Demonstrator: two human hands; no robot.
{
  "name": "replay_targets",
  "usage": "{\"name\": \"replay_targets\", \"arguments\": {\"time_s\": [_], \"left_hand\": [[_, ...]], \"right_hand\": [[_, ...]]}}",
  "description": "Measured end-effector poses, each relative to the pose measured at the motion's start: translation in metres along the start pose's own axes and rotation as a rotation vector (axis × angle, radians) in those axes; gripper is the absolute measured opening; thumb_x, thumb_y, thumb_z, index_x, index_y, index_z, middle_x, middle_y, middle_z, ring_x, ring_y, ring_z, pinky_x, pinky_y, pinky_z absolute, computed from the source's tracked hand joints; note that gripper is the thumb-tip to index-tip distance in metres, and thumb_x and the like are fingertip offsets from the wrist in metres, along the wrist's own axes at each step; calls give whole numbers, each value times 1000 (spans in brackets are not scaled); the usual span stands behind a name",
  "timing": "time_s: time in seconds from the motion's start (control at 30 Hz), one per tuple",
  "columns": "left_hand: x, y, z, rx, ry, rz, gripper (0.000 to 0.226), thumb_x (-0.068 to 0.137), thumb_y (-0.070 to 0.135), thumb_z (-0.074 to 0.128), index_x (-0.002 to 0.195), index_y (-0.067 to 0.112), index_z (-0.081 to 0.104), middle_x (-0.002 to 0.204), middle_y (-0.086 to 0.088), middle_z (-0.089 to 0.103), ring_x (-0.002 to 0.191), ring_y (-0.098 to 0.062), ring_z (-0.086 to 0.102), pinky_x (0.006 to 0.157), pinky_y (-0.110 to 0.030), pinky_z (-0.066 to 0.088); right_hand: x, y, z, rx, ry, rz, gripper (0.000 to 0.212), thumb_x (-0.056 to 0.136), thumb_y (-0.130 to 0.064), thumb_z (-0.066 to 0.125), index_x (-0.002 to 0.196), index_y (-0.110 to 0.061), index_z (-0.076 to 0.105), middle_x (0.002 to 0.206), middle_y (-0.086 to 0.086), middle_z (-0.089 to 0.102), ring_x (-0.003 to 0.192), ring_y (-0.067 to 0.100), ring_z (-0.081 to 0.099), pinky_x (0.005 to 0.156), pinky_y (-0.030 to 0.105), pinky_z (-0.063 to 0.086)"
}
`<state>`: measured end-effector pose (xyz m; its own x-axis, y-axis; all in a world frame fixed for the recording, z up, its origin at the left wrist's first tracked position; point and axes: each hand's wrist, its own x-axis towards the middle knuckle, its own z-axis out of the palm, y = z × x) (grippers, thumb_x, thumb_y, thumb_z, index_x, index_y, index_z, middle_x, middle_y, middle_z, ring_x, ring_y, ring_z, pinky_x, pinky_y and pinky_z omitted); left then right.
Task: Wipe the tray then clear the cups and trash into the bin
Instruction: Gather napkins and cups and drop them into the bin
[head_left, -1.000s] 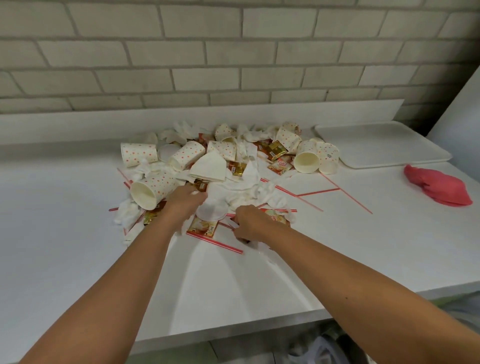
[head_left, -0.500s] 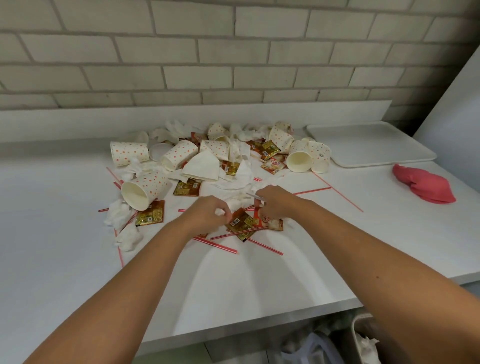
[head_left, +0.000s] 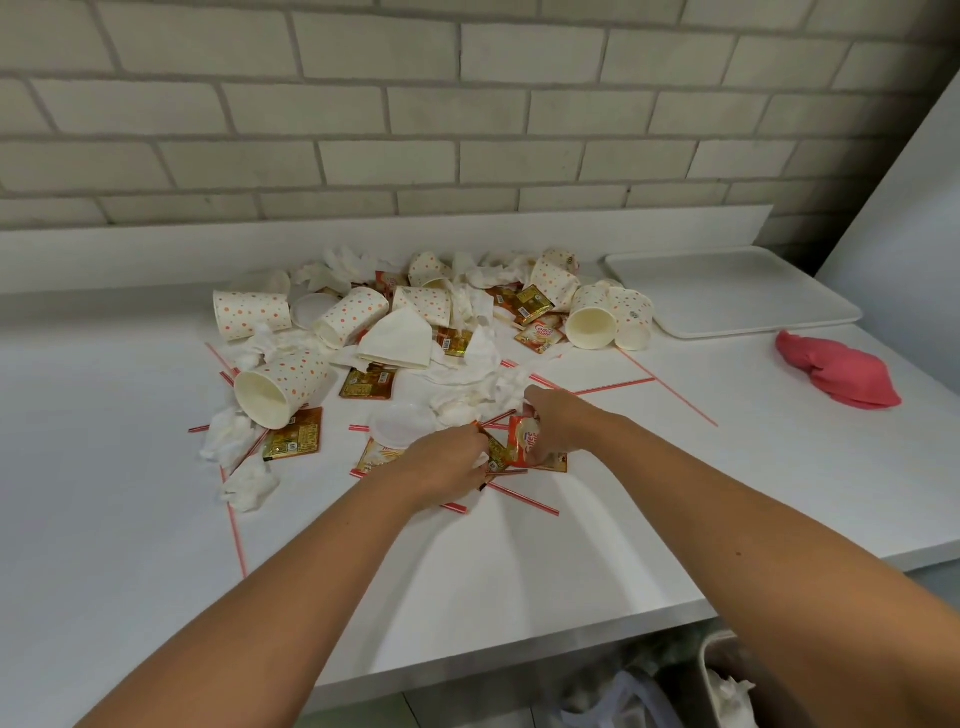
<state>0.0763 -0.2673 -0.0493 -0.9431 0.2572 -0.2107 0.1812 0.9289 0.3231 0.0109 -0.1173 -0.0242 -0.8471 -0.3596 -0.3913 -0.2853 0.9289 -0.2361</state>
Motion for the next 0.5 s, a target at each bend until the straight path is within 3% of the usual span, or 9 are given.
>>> {"name": "replay_targets", "arguments": {"time_s": [0.1,0.23,0.3,0.4,0.5], "left_hand": [[-6,-9,-15,-153,30,-24,19,96,22,47,110,16,59,105,-3,60,80,-11,54,59,-19,40],[-16,-34,-32,-251,12,-66,23,96,19,49,117,25,56,115,3,53,99,-17,56,75,-25,46],[-22,-44,-34,-235,-30,-75,25,96,19,49,119,25,57,113,6,50,104,-15,52,82,-24,44],[-32,-54,-29,-189,-81,-48,21,95,26,51,112,21,62,100,11,53,99,-12,51,81,-22,40],[-39,-59,-21,-210,-87,-38,18,92,28,56,105,20,66,91,14,52,94,-10,52,78,-21,40]], "right_hand": [[-3,-2,-6,26,2,-48,63,78,-25,75,130,-10,43,127,7,54,104,21,52,74,24,42],[0,-12,-13,169,16,-72,44,78,-34,73,110,-9,56,109,3,58,96,20,52,73,26,40],[1,-20,-12,221,-1,-59,48,78,-35,73,113,-9,53,109,2,58,95,21,53,73,27,42],[1,-34,1,152,-41,-47,56,80,-33,72,121,-3,47,108,8,54,91,18,47,61,22,37],[1,-44,16,36,-32,-21,63,79,-36,73,126,-3,46,123,12,56,101,20,53,69,22,38]]}}
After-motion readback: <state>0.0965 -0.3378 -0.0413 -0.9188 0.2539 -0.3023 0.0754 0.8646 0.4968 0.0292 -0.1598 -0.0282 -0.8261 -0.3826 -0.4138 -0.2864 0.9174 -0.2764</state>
